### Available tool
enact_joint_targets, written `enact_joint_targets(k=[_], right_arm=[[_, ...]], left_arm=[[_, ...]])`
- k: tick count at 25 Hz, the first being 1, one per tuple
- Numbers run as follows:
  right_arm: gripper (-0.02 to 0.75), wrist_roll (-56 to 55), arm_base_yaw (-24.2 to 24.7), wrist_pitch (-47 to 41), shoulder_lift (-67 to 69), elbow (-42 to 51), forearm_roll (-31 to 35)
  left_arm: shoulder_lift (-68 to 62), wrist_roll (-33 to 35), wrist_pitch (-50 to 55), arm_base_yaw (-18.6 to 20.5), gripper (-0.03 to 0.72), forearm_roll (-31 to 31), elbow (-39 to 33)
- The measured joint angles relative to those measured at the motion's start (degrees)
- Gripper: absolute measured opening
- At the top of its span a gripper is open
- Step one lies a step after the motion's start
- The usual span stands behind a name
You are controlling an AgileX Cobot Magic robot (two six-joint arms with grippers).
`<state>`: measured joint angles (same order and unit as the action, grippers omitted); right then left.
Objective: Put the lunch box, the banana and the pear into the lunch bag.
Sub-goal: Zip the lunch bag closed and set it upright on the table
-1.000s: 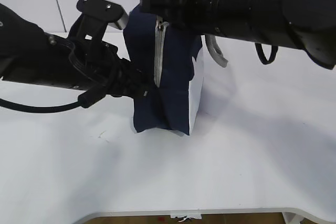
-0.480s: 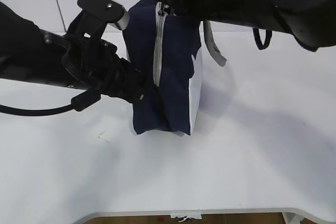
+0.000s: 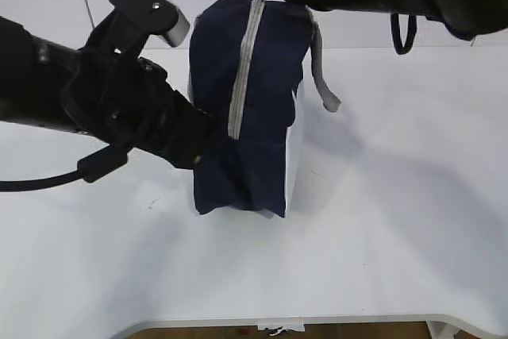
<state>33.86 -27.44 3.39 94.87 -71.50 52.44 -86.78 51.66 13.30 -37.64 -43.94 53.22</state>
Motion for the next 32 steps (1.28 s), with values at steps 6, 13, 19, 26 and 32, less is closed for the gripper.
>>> enact_joint_targets(k=[6, 13, 19, 26, 32], right_arm=[[0.001, 0.09, 2.04, -3.39, 4.78, -6.00, 0.11], [0.001, 0.09, 4.23, -6.27, 9.89, -11.31, 0.22], [0.001, 0.09, 6.50, -9.48, 13.43, -13.78, 1.46], [0.001, 0.09, 6.60, -14.00, 14.11, -13.89, 1.46], [0.001, 0.09, 6.60, -16.17, 14.11, -13.89, 1.46]], left_arm=[[3.66, 0.00, 1.19, 0.00, 0.025, 3.13, -3.01], [6.61, 0.00, 1.83, 0.00, 0.025, 5.25, -6.46], [9.01, 0.00, 2.88, 0.00, 0.025, 5.47, -8.54], [10.65, 0.00, 7.07, 0.00, 0.029, 2.12, -8.67], [10.91, 0.00, 9.28, 0.00, 0.252, -4.98, -8.67]])
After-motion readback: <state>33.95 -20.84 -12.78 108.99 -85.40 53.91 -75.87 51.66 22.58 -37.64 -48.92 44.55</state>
